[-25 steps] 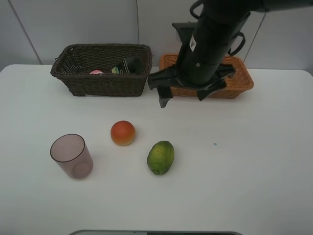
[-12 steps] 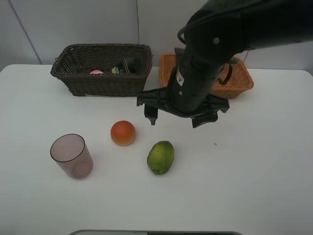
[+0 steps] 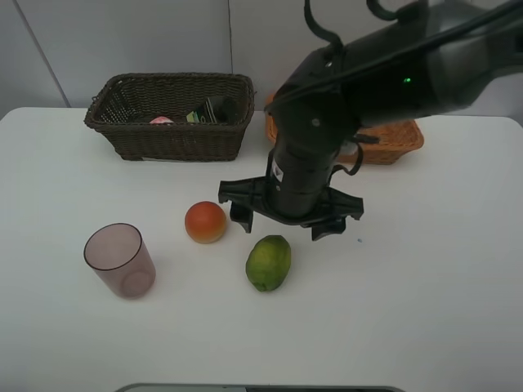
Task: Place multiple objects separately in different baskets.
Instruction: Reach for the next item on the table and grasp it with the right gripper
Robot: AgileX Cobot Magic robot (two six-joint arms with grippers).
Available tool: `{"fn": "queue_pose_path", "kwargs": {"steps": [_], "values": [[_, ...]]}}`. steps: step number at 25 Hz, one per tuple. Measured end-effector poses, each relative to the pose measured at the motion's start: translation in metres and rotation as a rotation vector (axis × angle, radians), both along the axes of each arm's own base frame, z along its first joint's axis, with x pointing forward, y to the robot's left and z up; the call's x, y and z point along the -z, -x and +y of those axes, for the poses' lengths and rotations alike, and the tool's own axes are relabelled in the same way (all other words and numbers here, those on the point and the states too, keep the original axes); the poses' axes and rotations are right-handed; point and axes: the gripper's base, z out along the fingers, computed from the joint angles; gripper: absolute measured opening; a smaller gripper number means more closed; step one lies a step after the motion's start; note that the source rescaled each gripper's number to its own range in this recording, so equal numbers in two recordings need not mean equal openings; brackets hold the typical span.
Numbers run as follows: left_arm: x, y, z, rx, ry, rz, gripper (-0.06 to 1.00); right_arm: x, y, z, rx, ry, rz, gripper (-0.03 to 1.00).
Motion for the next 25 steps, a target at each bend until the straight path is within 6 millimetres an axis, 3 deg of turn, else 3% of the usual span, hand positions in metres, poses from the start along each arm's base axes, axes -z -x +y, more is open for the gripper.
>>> {"fn": "queue_pose_path", "kwargs": {"steps": [11,25], "values": [[0.0,0.0,0.0,0.0,0.0,0.0,0.98,0.03,0.003,0.015,0.048,-0.052,0.057,0.8],[0.0,0.0,0.0,0.0,0.0,0.0,0.98,0.04,0.008,0.009,0.056,-0.039,0.075,0.8]]}}
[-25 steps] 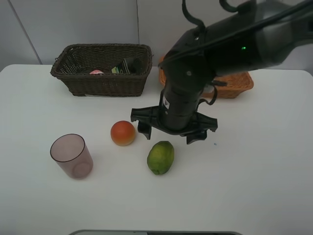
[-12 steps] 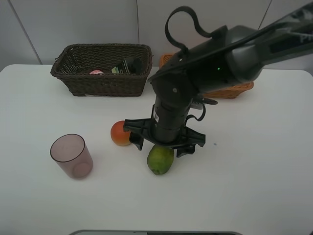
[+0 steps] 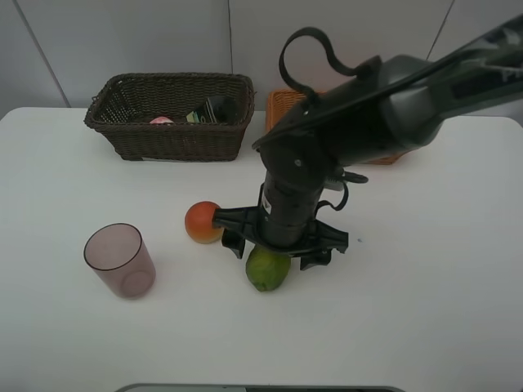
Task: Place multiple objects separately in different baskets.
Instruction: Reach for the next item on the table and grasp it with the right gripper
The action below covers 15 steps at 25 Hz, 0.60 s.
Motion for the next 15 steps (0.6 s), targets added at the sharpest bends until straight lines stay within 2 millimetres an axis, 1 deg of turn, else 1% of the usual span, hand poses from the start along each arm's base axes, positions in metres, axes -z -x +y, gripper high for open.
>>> {"fn": "queue_pose_path", "kwargs": {"steps": [4,8,12,14,15], "values": [[0.0,0.0,0.0,0.0,0.0,0.0,0.98,0.005,0.001,0.0,0.012,-0.008,0.001,0.8],[0.0,0.0,0.0,0.0,0.0,0.0,0.98,0.015,0.001,-0.001,0.017,0.009,0.019,0.8],[0.0,0.0,0.0,0.0,0.0,0.0,0.98,0.016,0.001,0.0,0.017,0.004,0.019,0.8],[0.0,0.0,0.0,0.0,0.0,0.0,0.98,0.016,0.002,0.0,0.019,0.004,0.02,0.77],[0.0,0.0,0.0,0.0,0.0,0.0,0.98,0.016,0.002,0.0,0.021,0.003,0.021,0.74]]}}
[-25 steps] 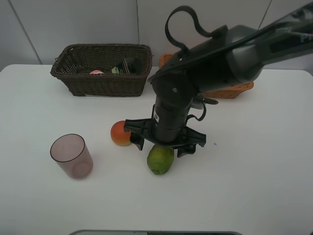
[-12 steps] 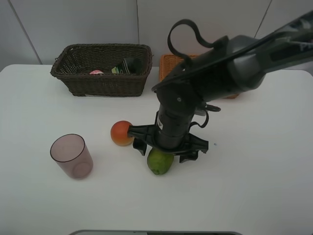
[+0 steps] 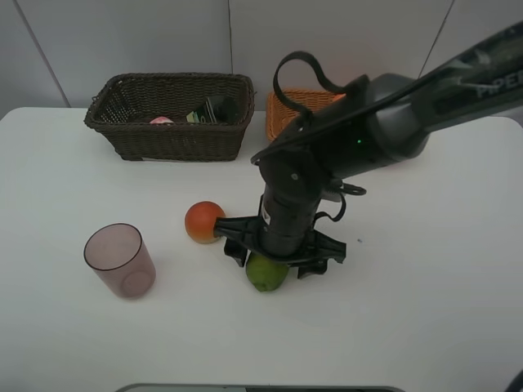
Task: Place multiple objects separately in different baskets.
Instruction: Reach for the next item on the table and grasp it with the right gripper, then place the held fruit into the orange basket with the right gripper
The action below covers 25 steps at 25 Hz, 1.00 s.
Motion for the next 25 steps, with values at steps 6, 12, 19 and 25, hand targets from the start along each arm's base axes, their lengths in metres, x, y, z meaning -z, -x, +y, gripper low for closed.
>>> {"fn": "queue_pose_path", "kwargs": {"steps": [6,12,19,25], "values": [[0.0,0.0,0.0,0.0,0.0,0.0,0.98,0.0,0.0002,0.0001,0.004,-0.002,0.003,0.46],[0.0,0.0,0.0,0.0,0.0,0.0,0.98,0.0,0.0003,0.0001,0.005,-0.001,0.003,0.46],[0.0,0.0,0.0,0.0,0.0,0.0,0.98,0.0,0.0003,0.0001,0.006,-0.002,0.003,0.46],[0.0,0.0,0.0,0.0,0.0,0.0,0.98,-0.0032,0.0005,-0.0003,0.0,-0.003,0.0,0.46]]}}
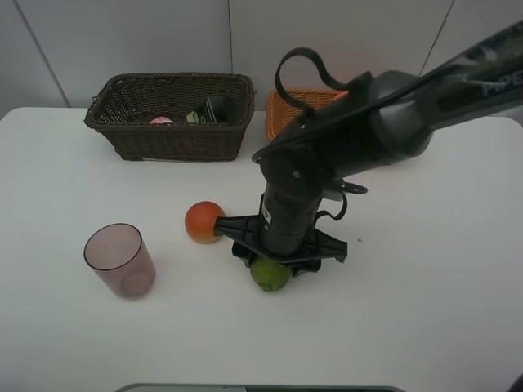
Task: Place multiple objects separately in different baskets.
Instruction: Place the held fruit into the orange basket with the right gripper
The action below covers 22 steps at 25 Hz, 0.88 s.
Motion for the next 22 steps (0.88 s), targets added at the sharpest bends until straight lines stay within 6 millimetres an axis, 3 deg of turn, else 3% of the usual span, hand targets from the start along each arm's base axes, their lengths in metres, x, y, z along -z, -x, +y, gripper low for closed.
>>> {"fn": "queue_pose_path", "kwargs": {"steps": [10,16,22], "values": [[0.0,0.0,0.0,0.0,0.0,0.0,0.98,-0.053,-0.005,-0.002,-0.252,-0.04,-0.103,0.46],[0.0,0.0,0.0,0.0,0.0,0.0,0.98,-0.068,-0.027,-0.032,-0.474,0.079,-0.078,0.46],[0.0,0.0,0.0,0.0,0.0,0.0,0.98,-0.096,-0.068,-0.067,-0.56,0.15,-0.061,0.46]]}}
